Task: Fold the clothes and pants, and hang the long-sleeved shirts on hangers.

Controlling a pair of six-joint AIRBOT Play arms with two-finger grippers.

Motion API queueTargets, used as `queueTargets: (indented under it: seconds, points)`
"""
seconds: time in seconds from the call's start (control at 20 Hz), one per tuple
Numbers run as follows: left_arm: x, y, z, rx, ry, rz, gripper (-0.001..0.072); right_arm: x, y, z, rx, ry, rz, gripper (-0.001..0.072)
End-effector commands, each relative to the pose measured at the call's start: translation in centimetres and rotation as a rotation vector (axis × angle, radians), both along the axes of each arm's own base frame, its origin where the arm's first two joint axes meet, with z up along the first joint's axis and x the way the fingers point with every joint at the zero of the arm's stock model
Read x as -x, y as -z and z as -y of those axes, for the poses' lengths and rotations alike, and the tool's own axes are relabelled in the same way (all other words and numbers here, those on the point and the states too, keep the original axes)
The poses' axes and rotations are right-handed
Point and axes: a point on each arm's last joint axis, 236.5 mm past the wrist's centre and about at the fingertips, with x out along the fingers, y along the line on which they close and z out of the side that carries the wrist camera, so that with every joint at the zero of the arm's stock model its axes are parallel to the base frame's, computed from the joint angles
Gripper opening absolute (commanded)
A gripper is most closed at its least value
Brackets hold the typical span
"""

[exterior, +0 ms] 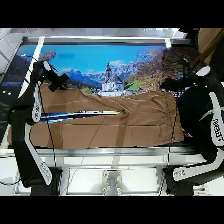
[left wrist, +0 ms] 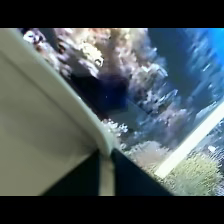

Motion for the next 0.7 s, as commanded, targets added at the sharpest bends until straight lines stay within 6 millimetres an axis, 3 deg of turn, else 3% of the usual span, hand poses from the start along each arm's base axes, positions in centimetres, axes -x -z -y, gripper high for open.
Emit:
queueTargets:
  seconds: [0.0, 0.15, 0.25, 0.3, 0.35, 0.5, 0.6, 0.65]
  points:
    - [0.4, 0.3, -0.2, -0.005, 0.033, -0.012, 0.0008, 0.0, 0.0, -0.1, 0.001, -0.008, 0.001, 0.0352]
    - [0.0, -0.3, -0.4, -0.014, 0.041, 0.009, 0.0008, 0.2, 0.0, -0.1, 0.0, -0.01, -0.004, 0.0352]
    - [-1.3, -2.7, -0.9, -0.038, 0.061, 0.094, 0.0008, 0.5, 0.1, -0.3, -0.003, -0.022, -0.017, 0.0351]
    - [-2.3, -4.9, -1.5, -0.065, 0.07, 0.159, 0.0008, 0.7, 0.0, -0.2, 0.003, -0.028, -0.018, 0.035]
    - [-3.2, -7.4, -2.3, -0.1, 0.065, 0.231, 0.0008, 0.8, -0.1, 0.0, 0.018, -0.03, -0.015, 0.0335]
    - [-5.0, -18.5, -4.5, -0.26, 0.132, 0.493, 0.0007, 1.3, -1.3, 0.3, 0.045, -0.041, -0.003, 0.0332]
    - [-3.9, -25.8, -4.9, -0.386, 0.224, 0.612, 0.0007, 1.7, -2.5, 0.2, 0.048, -0.049, 0.011, 0.0331]
    - [-2.7, -28.2, -5.0, -0.438, 0.269, 0.634, 0.0007, 1.8, -3.2, 0.1, 0.05, -0.05, 0.022, 0.033]
